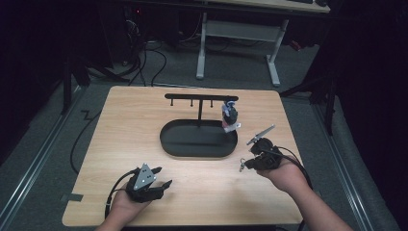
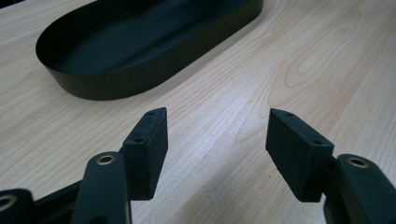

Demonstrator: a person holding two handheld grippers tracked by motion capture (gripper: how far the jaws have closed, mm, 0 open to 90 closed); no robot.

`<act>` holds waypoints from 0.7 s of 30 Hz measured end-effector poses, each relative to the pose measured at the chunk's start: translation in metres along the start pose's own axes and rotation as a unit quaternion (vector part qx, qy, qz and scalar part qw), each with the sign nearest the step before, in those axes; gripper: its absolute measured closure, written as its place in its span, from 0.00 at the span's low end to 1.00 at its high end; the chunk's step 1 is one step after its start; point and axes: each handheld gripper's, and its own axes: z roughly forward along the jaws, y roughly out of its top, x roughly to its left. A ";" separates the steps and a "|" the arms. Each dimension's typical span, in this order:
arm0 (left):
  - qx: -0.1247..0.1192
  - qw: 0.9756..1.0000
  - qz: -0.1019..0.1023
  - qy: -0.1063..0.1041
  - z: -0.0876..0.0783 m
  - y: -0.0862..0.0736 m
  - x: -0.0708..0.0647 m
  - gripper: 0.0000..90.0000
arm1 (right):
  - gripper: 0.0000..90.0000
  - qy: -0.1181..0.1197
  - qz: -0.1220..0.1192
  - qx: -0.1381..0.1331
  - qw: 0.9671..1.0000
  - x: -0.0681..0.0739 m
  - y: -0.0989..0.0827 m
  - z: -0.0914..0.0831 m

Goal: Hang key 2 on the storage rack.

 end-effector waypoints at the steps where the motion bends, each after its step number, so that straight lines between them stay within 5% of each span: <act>1: 0.000 1.000 0.000 0.000 0.000 0.000 0.000 0.44 | 0.99 0.000 0.000 0.000 1.000 0.000 0.000 0.000; 21: -0.003 1.000 -0.003 0.001 -0.001 0.001 0.003 0.44 | 0.99 0.001 0.000 -0.005 1.000 -0.004 0.023 -0.006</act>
